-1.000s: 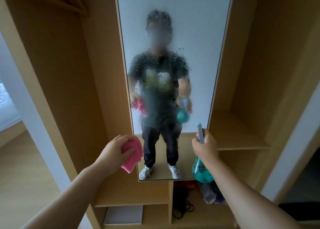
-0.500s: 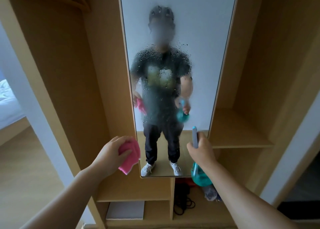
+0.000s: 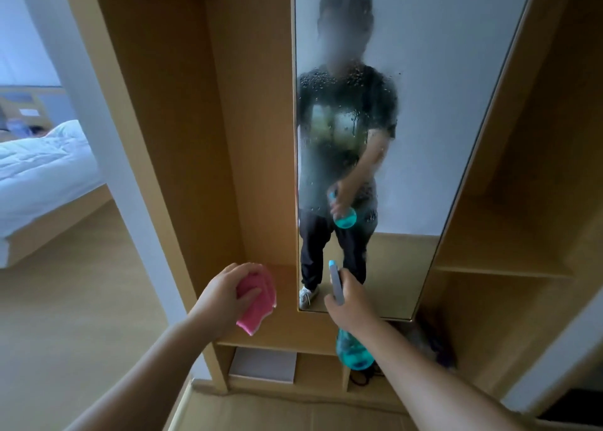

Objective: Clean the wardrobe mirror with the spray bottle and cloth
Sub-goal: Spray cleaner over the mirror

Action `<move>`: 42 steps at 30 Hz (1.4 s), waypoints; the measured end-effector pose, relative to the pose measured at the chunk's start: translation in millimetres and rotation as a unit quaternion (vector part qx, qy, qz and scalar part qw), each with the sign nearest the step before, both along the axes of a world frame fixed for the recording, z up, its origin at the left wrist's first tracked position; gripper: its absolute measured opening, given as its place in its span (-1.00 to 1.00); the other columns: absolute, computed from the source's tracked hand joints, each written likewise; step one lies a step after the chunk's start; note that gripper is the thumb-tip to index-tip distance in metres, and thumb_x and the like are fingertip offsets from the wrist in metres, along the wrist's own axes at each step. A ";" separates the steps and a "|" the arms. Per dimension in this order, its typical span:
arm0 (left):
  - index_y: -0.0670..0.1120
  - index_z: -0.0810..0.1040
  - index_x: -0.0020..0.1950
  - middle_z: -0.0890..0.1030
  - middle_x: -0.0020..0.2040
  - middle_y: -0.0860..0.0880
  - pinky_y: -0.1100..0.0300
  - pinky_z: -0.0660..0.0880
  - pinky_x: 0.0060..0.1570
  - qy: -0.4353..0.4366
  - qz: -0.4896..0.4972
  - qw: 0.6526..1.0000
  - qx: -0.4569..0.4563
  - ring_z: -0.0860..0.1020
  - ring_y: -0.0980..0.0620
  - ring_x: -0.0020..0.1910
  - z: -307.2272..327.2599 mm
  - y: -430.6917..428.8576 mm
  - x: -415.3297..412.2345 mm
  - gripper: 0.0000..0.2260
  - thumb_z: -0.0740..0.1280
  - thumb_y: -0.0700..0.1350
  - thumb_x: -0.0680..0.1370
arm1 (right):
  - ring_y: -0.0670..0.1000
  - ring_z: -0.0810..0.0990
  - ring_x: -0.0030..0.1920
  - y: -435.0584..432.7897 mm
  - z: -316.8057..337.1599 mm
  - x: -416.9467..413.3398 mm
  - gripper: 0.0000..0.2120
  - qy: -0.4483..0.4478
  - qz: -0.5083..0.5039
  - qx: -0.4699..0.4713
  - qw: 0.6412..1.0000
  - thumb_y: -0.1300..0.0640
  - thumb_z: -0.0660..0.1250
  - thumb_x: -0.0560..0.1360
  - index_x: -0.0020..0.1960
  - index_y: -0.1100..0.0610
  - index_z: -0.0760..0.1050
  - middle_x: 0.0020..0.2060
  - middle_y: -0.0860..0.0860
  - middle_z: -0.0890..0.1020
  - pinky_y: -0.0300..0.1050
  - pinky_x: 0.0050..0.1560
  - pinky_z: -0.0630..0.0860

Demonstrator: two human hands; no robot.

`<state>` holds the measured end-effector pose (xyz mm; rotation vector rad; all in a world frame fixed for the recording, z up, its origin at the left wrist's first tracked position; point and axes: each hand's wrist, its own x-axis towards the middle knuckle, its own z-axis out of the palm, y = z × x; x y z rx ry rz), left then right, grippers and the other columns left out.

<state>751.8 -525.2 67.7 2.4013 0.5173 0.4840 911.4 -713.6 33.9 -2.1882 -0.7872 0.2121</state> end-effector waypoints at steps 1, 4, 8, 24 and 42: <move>0.14 0.50 0.21 0.50 0.06 0.17 0.30 0.51 -0.12 0.001 0.000 1.000 -0.002 0.51 0.13 0.04 -2.0 1.1 -2.6 -0.71 0.35 -0.13 0.54 | -0.13 0.40 -0.29 3.7 -2.9 -2.6 -0.83 0.005 0.004 -0.006 1.000 0.16 0.29 0.50 0.04 0.06 0.34 -0.26 -0.10 0.38 -0.26 -0.30 0.33; 0.15 0.49 0.19 0.50 0.07 0.16 0.27 0.53 -0.09 0.009 0.001 1.000 -0.007 0.50 0.12 0.05 -7.2 4.4 -8.4 -0.72 0.35 -0.14 0.54 | -0.15 0.34 -0.33 11.9 -9.8 -9.4 -0.85 0.004 0.013 -0.017 1.000 0.17 0.27 0.51 0.00 0.06 0.31 -0.28 -0.11 0.34 -0.32 -0.37 0.21; 0.12 0.49 0.23 0.49 0.08 0.13 0.29 0.50 -0.10 0.024 0.007 1.000 -0.004 0.49 0.10 0.05 -12.2 6.4 -10.8 -0.70 0.34 -0.15 0.54 | -0.18 0.35 -0.32 14.7 -14.4 -11.9 -0.83 0.000 0.013 -0.027 1.000 0.16 0.28 0.52 -0.01 0.06 0.28 -0.28 -0.12 0.34 -0.33 -0.40 0.23; 0.19 0.45 0.16 0.50 0.06 0.15 0.33 0.46 -0.12 0.005 0.004 1.000 -0.006 0.49 0.15 0.02 -22.1 9.1 -14.2 -0.71 0.34 -0.16 0.54 | -0.05 0.51 -0.22 -3.1 -24.9 -1.9 -0.87 0.049 -0.048 0.021 0.997 0.21 0.29 0.50 0.02 0.07 0.41 -0.23 -0.04 0.47 -0.21 -0.18 0.49; 0.16 0.46 0.20 0.51 0.07 0.13 0.16 0.58 -0.06 0.012 -0.018 0.999 -0.041 0.50 0.10 0.04 -48.1 -13.0 13.6 -0.71 0.35 -0.13 0.54 | 0.07 0.57 -0.15 -85.0 -24.6 37.7 -0.90 0.040 -0.144 -0.005 0.989 0.21 0.31 0.46 -0.02 0.11 0.46 -0.21 -0.01 0.53 0.04 -0.05 0.57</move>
